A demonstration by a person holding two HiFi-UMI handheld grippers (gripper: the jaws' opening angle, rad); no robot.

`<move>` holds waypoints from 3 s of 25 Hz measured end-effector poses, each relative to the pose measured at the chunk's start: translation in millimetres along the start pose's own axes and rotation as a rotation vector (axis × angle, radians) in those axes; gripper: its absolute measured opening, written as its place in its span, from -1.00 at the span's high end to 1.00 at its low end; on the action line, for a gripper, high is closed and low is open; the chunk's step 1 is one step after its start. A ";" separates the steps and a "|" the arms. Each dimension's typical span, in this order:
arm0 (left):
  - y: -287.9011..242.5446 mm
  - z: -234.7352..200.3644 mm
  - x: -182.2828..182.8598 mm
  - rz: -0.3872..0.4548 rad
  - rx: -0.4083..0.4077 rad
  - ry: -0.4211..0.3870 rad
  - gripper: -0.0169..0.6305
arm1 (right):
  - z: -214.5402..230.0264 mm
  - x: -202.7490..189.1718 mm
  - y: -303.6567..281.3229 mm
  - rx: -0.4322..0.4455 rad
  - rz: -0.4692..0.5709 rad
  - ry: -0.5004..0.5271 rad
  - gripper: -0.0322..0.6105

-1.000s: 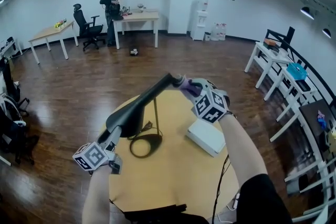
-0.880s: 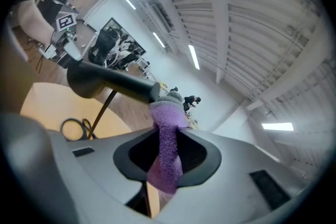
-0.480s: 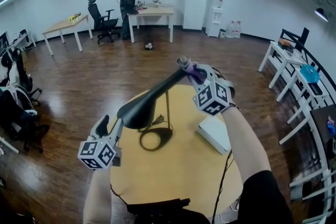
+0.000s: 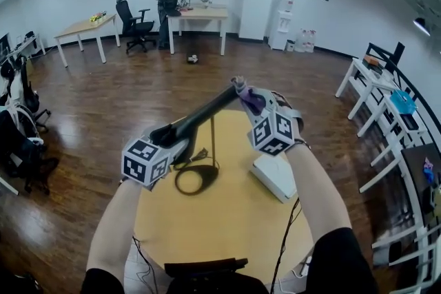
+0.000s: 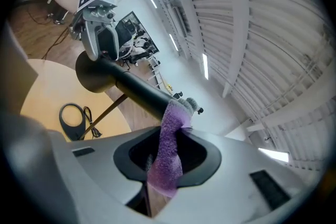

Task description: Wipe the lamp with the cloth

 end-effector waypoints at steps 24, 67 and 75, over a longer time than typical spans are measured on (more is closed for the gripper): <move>-0.9 0.0 -3.7 0.029 -0.003 0.003 0.26 | 37.4 -2.4 12.2 0.003 0.196 -0.406 0.62; 6.6 4.5 -2.4 0.067 0.003 -0.032 0.30 | -74.3 24.7 -6.9 0.553 0.453 -1.301 0.62; 3.5 8.3 -1.8 0.062 0.013 -0.036 0.30 | -110.1 39.1 2.9 0.630 0.368 -0.991 0.62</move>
Point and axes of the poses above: the fingertips, and each gripper's own axes: y backward along the fingers, z to its right, x out of its top, the point moved 2 cm from there along y, backward along the fingers, and after that the axes turned 7 degrees about x, right-handed, at the moved point
